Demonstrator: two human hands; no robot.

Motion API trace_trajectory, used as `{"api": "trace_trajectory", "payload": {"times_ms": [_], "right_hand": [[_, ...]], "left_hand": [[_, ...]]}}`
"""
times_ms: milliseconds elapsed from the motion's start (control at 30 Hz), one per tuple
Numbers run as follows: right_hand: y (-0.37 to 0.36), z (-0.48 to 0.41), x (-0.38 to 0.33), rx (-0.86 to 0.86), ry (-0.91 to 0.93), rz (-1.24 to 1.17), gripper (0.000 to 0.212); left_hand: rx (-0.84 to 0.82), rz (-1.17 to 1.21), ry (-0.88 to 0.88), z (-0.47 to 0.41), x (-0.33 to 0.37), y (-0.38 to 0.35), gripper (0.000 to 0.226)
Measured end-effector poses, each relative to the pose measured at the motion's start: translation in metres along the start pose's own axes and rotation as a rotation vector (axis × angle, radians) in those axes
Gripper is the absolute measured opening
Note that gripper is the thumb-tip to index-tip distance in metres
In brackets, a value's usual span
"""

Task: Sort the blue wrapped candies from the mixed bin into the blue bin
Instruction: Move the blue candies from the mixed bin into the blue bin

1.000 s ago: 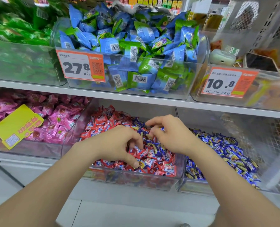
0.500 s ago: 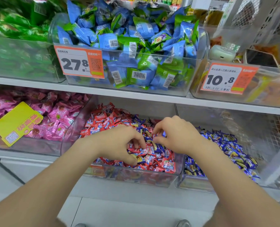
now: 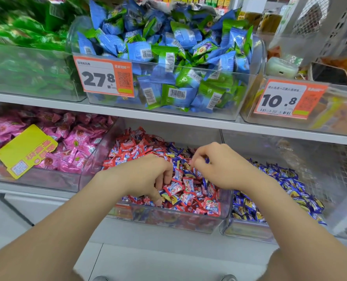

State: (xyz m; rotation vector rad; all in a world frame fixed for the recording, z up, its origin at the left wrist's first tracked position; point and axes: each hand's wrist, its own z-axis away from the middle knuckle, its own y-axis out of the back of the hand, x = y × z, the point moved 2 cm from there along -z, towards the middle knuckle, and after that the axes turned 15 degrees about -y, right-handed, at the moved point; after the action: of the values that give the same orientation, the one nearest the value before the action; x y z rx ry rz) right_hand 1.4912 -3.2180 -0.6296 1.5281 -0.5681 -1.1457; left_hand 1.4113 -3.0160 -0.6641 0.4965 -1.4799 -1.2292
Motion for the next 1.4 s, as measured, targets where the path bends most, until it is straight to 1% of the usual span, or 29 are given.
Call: {"api": "trace_trajectory", "payload": {"times_ms": [67,133,200,300,333,400,433,467,533,600,633,700,733,800,867,933,967,1033,1100,1167,1233,1267,1333,1400], "right_hand": [[0.001,0.002,0.002,0.015,0.008,-0.040,0.030],[-0.002,0.001,0.003,-0.002,0.028,-0.034,0.023],[-0.005,-0.001,0.002,0.005,0.048,-0.022,0.025],[-0.006,-0.002,-0.002,0.038,0.025,-0.001,0.019],[-0.006,-0.002,-0.004,0.038,-0.008,0.006,0.025],[-0.009,-0.004,-0.005,0.031,-0.064,0.025,0.045],[-0.011,-0.005,-0.006,0.039,-0.067,0.049,0.049],[-0.013,-0.008,-0.007,0.055,-0.051,0.105,0.047],[-0.017,-0.014,-0.007,0.064,-0.006,0.265,0.033],[-0.018,-0.019,-0.007,0.018,0.030,0.354,0.022],[-0.019,-0.022,-0.006,-0.024,0.032,0.375,0.022],[-0.024,-0.027,-0.006,-0.105,0.019,0.410,0.028],[-0.027,-0.029,-0.006,-0.132,0.009,0.422,0.030],[-0.031,-0.034,-0.004,-0.143,-0.004,0.415,0.027],[-0.029,-0.035,-0.004,-0.132,-0.013,0.380,0.026],[-0.025,-0.033,-0.003,-0.142,-0.014,0.309,0.031],[-0.022,-0.031,-0.004,-0.139,-0.009,0.258,0.034],[-0.014,-0.028,-0.005,-0.074,0.007,0.142,0.036],[-0.007,-0.028,-0.008,0.034,0.021,0.041,0.040],[-0.005,-0.030,-0.008,0.123,0.034,-0.002,0.052],[-0.009,-0.033,-0.005,0.126,0.006,0.013,0.065],[-0.011,-0.033,-0.004,0.118,-0.013,0.036,0.066],[-0.018,-0.037,0.002,0.110,-0.017,0.100,0.059],[-0.022,-0.042,0.006,0.125,0.005,0.128,0.040]], "left_hand": [[0.001,0.005,0.001,0.002,0.000,0.003,0.048],[0.029,0.014,-0.015,0.005,-0.001,0.005,0.038],[0.094,0.004,-0.042,0.007,-0.001,0.010,0.026],[0.188,-0.020,-0.046,0.011,0.003,0.019,0.023],[0.219,-0.023,-0.044,0.010,0.003,0.021,0.019],[0.268,-0.038,-0.052,0.008,0.004,0.020,0.016],[0.280,-0.045,-0.061,0.006,0.006,0.019,0.017],[0.269,-0.046,-0.064,0.003,0.007,0.016,0.017],[0.199,-0.052,-0.076,0.001,0.011,0.007,0.020],[0.118,-0.048,-0.084,-0.001,0.008,0.001,0.025],[0.069,-0.029,-0.087,-0.002,0.004,-0.001,0.028],[-0.035,0.042,-0.082,-0.001,-0.001,-0.003,0.042],[-0.073,0.035,-0.085,-0.001,-0.003,-0.004,0.047],[-0.095,-0.042,-0.098,-0.002,-0.003,-0.003,0.047],[-0.046,-0.087,-0.114,-0.004,-0.001,-0.002,0.037],[0.013,-0.096,-0.106,-0.004,0.002,-0.002,0.029],[0.043,-0.091,-0.093,-0.003,0.002,0.000,0.029],[0.104,-0.082,-0.029,0.002,0.002,0.006,0.035],[0.156,-0.091,0.027,0.005,0.001,0.013,0.048],[0.261,-0.122,0.065,0.005,0.001,0.018,0.054],[0.392,-0.187,0.114,0.001,-0.001,0.023,0.063],[0.451,-0.203,0.125,-0.001,-0.003,0.024,0.066],[0.530,-0.213,0.110,-0.008,-0.008,0.027,0.061],[0.544,-0.212,0.074,-0.016,-0.014,0.028,0.047]]}}
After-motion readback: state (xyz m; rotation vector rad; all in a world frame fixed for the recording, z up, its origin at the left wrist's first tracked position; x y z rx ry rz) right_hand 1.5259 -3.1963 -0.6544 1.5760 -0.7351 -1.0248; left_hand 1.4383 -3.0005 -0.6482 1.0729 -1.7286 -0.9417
